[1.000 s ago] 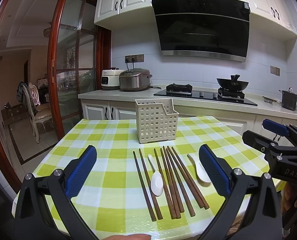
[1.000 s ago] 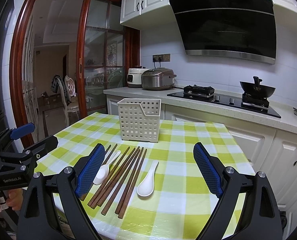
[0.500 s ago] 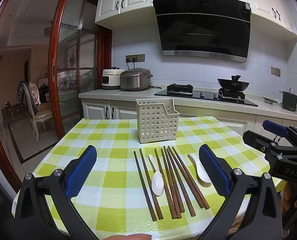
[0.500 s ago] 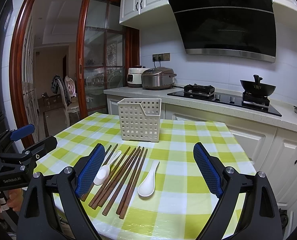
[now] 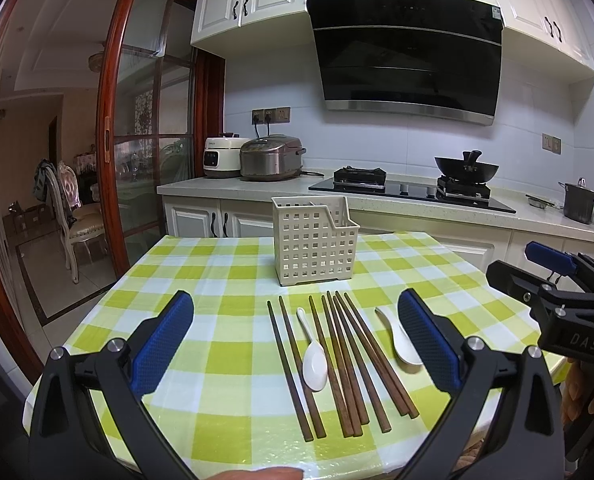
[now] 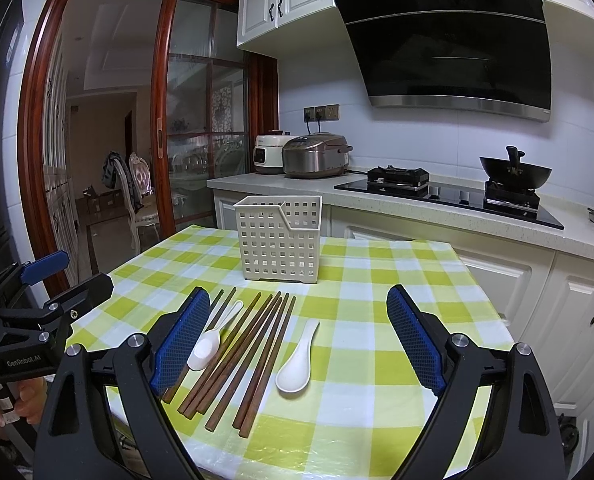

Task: Organize utensils

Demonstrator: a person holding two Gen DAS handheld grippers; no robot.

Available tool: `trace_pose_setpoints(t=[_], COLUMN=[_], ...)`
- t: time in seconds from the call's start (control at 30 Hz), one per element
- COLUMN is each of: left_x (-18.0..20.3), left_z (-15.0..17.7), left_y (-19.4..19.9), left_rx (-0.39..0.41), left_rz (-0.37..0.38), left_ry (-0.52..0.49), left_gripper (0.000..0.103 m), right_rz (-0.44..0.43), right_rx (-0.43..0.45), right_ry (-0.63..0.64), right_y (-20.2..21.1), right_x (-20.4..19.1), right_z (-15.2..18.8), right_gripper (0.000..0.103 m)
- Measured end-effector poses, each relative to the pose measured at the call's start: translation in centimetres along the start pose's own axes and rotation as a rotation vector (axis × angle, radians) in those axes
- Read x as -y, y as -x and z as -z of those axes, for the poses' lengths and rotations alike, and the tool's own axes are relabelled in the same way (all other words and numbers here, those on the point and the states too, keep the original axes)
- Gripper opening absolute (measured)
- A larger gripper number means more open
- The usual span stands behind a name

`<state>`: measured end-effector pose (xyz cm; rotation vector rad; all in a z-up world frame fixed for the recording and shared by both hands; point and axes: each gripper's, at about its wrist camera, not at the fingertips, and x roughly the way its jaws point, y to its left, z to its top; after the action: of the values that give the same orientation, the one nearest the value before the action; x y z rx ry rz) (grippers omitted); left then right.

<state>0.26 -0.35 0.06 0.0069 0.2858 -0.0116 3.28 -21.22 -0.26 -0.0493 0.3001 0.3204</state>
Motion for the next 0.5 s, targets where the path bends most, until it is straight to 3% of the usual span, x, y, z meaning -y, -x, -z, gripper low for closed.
trace_pose_setpoints(t=[0.5], left_x=[-0.1], left_z=[0.06], left_y=[0.07], left_rx=[-0.003], left_rz=[0.001], left_ry=[0.003], left_gripper=[0.099], right_rz=[0.0], right_rx=[-0.001], right_ry=[-0.003], right_y=[-0.11], right_x=[0.05], right_z=[0.05], right_gripper=[0.085])
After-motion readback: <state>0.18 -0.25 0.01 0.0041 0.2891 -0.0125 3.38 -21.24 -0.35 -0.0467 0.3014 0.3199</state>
